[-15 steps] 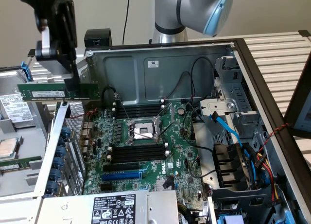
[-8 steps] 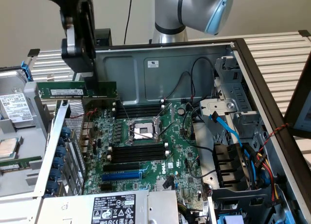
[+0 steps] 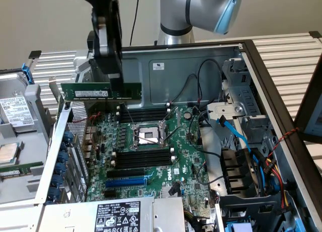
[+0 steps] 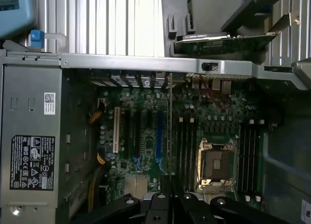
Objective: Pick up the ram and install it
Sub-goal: 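Pick up the ram and move it above insertion slot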
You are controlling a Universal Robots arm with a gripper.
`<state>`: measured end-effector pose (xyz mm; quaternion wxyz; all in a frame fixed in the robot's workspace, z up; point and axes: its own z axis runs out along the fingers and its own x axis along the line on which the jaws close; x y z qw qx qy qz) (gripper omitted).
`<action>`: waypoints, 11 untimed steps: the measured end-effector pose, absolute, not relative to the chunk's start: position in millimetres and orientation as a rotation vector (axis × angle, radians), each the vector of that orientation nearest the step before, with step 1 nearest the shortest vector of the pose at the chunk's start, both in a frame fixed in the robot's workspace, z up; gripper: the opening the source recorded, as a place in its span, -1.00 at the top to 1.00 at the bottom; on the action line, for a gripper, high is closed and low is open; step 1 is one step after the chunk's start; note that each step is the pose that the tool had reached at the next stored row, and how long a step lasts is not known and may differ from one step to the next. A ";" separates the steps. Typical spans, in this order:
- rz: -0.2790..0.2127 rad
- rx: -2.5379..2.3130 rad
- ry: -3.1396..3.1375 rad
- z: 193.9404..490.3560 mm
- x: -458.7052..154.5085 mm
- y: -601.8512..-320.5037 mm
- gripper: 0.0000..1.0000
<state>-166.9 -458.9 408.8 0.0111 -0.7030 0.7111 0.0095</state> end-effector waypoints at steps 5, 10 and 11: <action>0.030 -2.193 2.218 402.8 -144.1 -458.7 0.76; 0.030 -2.193 2.218 393.6 -121.4 -454.7 0.76; 0.030 -2.193 2.218 391.7 -117.5 -452.4 0.76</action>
